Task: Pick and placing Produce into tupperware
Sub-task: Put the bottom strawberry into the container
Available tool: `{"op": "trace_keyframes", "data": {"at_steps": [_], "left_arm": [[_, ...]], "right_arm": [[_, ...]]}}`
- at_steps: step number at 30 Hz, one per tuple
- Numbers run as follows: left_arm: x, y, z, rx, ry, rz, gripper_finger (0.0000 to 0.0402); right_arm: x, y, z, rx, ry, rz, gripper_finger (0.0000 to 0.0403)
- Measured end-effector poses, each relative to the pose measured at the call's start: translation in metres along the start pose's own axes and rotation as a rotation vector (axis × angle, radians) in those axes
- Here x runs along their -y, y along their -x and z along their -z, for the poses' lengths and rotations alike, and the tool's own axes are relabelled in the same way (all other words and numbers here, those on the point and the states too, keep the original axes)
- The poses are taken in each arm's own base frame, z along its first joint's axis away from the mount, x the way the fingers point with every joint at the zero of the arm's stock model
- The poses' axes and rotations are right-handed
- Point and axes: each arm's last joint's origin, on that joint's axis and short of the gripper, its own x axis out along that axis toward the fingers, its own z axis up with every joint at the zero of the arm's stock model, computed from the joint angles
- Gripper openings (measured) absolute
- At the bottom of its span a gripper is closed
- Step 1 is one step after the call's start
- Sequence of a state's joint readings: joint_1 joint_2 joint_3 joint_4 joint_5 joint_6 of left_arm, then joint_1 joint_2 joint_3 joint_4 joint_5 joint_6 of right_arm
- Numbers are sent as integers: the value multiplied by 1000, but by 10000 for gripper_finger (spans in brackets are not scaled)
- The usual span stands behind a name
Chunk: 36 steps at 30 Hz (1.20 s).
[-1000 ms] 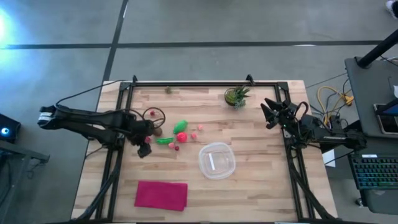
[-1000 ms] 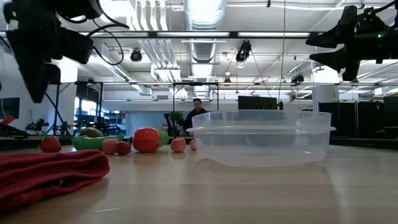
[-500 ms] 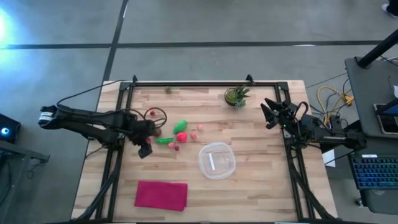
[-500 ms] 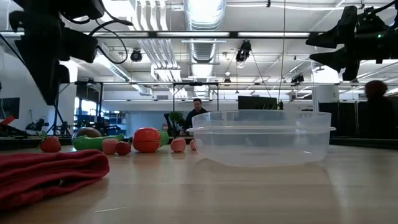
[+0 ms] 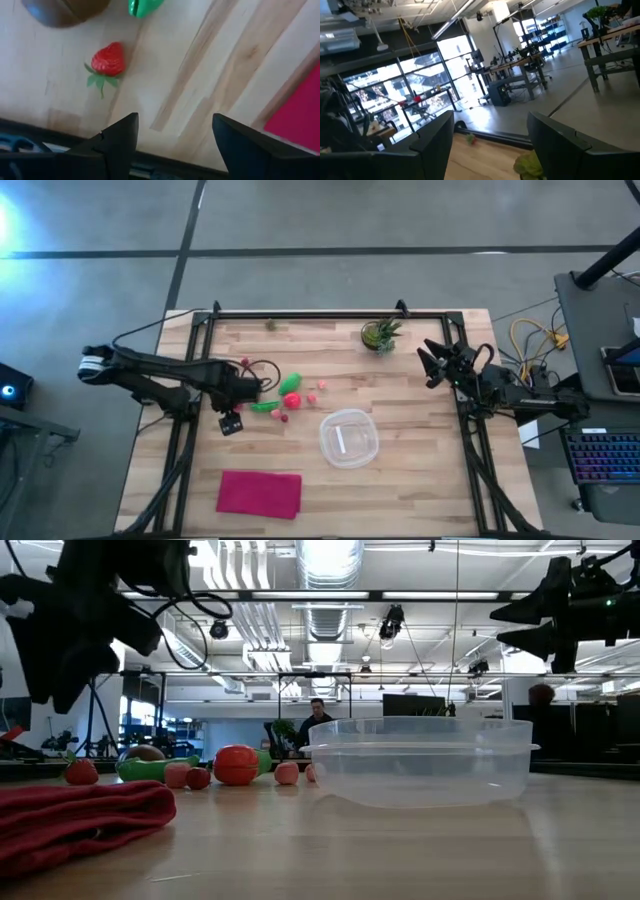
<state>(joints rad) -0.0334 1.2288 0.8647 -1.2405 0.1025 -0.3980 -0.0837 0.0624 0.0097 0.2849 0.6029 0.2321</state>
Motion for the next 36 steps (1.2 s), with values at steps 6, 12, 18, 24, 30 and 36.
{"op": "trace_keyframes", "data": {"at_steps": [6,12,18,24,30,36], "left_arm": [[-3,-4,-12,75,-124,-200,240],[-1,-6,-17,151,-193,-197,240],[-4,-18,-13,105,-230,-214,240],[-7,-28,-8,72,-169,-203,240],[-7,-40,-11,126,-168,-183,240],[-8,-53,-12,81,-142,-197,240]], "right_arm": [[0,0,2,-16,9,3,242],[0,0,2,-15,8,4,242],[0,0,2,-16,10,4,242],[1,0,3,-23,21,5,242],[2,0,7,-63,49,14,242],[2,0,8,-72,51,17,242]]}}
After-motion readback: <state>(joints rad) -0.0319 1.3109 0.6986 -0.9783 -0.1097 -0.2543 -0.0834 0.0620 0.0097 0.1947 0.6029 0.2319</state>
